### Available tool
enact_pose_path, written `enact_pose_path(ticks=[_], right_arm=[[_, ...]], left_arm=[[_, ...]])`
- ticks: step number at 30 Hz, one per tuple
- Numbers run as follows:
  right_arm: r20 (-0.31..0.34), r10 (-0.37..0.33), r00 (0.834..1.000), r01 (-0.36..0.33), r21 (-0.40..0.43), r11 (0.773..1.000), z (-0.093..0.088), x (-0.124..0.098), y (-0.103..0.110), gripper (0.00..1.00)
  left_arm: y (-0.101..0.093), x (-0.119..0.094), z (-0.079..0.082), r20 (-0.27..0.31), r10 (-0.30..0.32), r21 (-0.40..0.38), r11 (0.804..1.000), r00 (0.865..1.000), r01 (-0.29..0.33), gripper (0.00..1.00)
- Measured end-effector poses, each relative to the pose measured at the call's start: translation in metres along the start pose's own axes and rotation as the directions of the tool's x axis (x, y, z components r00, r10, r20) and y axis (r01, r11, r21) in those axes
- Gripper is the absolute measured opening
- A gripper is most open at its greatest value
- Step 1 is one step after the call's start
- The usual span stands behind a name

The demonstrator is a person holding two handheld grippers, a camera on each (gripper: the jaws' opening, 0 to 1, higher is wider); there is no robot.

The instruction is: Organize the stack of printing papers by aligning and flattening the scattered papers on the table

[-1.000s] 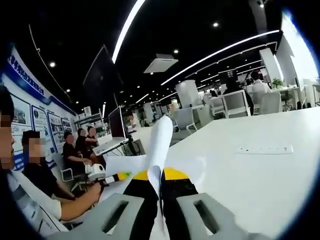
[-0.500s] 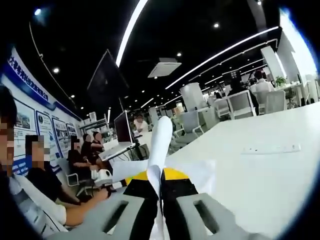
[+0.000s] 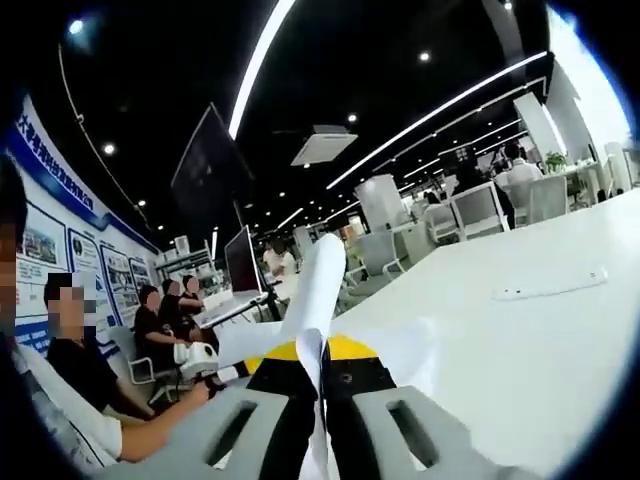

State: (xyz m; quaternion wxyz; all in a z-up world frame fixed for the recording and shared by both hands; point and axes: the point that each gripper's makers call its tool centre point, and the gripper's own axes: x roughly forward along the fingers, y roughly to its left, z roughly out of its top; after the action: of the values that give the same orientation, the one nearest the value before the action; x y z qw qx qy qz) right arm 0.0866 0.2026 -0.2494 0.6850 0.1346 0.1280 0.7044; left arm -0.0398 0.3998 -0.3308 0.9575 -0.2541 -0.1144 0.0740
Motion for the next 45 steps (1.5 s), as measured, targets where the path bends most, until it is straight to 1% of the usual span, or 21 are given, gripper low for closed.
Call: enact_pose_path(ticks=[1, 5, 8, 11, 13, 15, 19, 21, 22, 24, 27, 30, 33, 35, 38, 40, 43, 44, 45], right_arm=[[0.014, -0.011, 1.000, 0.011, 0.005, 1.000, -0.001, 0.001, -0.001, 0.00], [0.036, -0.038, 0.999, 0.038, 0.001, 0.999, -0.003, 0.005, -0.003, 0.00], [0.040, -0.048, 0.998, 0.048, -0.005, 0.999, -0.006, 0.005, -0.001, 0.00], [0.057, -0.062, 0.996, 0.063, -0.009, 0.998, -0.007, 0.006, 0.002, 0.00], [0.058, -0.084, 0.995, 0.085, -0.023, 0.996, -0.011, 0.005, 0.004, 0.00], [0.084, -0.095, 0.992, 0.096, -0.011, 0.995, -0.010, 0.004, 0.005, 0.00], [0.112, -0.131, 0.985, 0.132, 0.003, 0.991, -0.018, 0.009, 0.011, 0.00], [0.132, -0.133, 0.982, 0.133, 0.012, 0.991, -0.018, 0.010, 0.013, 0.00], [0.135, -0.145, 0.980, 0.144, 0.017, 0.989, -0.019, 0.010, 0.013, 0.00], [0.134, -0.176, 0.975, 0.178, -0.006, 0.984, -0.021, 0.010, 0.010, 0.00], [0.137, -0.172, 0.976, 0.171, 0.016, 0.985, -0.024, 0.010, 0.013, 0.00], [0.139, -0.184, 0.973, 0.185, 0.006, 0.983, -0.027, 0.012, 0.016, 0.00], [0.154, -0.181, 0.971, 0.183, 0.005, 0.983, -0.029, 0.014, 0.018, 0.00], [0.169, -0.201, 0.965, 0.204, 0.000, 0.979, -0.033, 0.014, 0.018, 0.00], [0.182, -0.206, 0.962, 0.207, 0.012, 0.978, -0.042, 0.016, 0.018, 0.00], [0.192, -0.234, 0.953, 0.227, 0.061, 0.972, -0.046, 0.014, 0.012, 0.00], [0.212, -0.246, 0.946, 0.235, 0.079, 0.969, -0.053, 0.012, 0.009, 0.00], [0.215, -0.262, 0.941, 0.249, 0.086, 0.965, -0.055, 0.011, 0.006, 0.00], [0.218, -0.268, 0.938, 0.248, 0.117, 0.962, -0.058, 0.010, 0.004, 0.00]], left_arm=[[0.000, 0.000, 0.000, -0.001, 0.000, 0.001, 1.000, 1.000, 0.000, 0.07], [0.000, 0.000, 0.000, 0.001, -0.002, 0.000, 1.000, 1.000, 0.002, 0.07], [0.000, 0.000, 0.000, 0.002, -0.002, 0.000, 1.000, 1.000, 0.002, 0.07], [0.000, 0.000, 0.001, 0.005, -0.003, -0.002, 1.000, 1.000, 0.003, 0.07], [-0.001, 0.000, 0.001, 0.007, -0.003, -0.002, 1.000, 1.000, 0.003, 0.07], [-0.001, 0.000, 0.001, 0.007, -0.003, -0.004, 1.000, 1.000, 0.003, 0.07], [0.000, 0.001, 0.001, 0.005, 0.000, -0.005, 1.000, 1.000, 0.000, 0.07], [0.000, 0.001, 0.001, 0.008, 0.001, -0.008, 1.000, 1.000, -0.001, 0.07], [0.000, 0.001, 0.002, 0.009, 0.003, -0.011, 1.000, 1.000, -0.003, 0.07], [-0.001, 0.001, 0.002, 0.012, 0.003, -0.014, 1.000, 1.000, -0.003, 0.07], [-0.001, 0.001, 0.002, 0.014, 0.004, -0.015, 1.000, 1.000, -0.004, 0.07], [-0.001, 0.001, 0.002, 0.016, 0.003, -0.020, 1.000, 1.000, -0.002, 0.07], [-0.002, 0.002, 0.003, 0.022, 0.006, -0.024, 1.000, 1.000, -0.005, 0.08], [-0.001, 0.001, 0.005, 0.032, 0.011, -0.034, 0.999, 0.999, -0.010, 0.08], [0.000, 0.001, 0.007, 0.044, 0.015, -0.046, 0.999, 0.999, -0.013, 0.08], [0.000, 0.001, 0.007, 0.047, 0.016, -0.051, 0.999, 0.999, -0.013, 0.08], [0.001, 0.001, 0.008, 0.052, 0.016, -0.056, 0.998, 0.999, -0.013, 0.09], [0.001, 0.001, 0.008, 0.053, 0.014, -0.062, 0.998, 0.998, -0.011, 0.09], [0.001, 0.001, 0.008, 0.056, 0.012, -0.066, 0.998, 0.998, -0.009, 0.09]])
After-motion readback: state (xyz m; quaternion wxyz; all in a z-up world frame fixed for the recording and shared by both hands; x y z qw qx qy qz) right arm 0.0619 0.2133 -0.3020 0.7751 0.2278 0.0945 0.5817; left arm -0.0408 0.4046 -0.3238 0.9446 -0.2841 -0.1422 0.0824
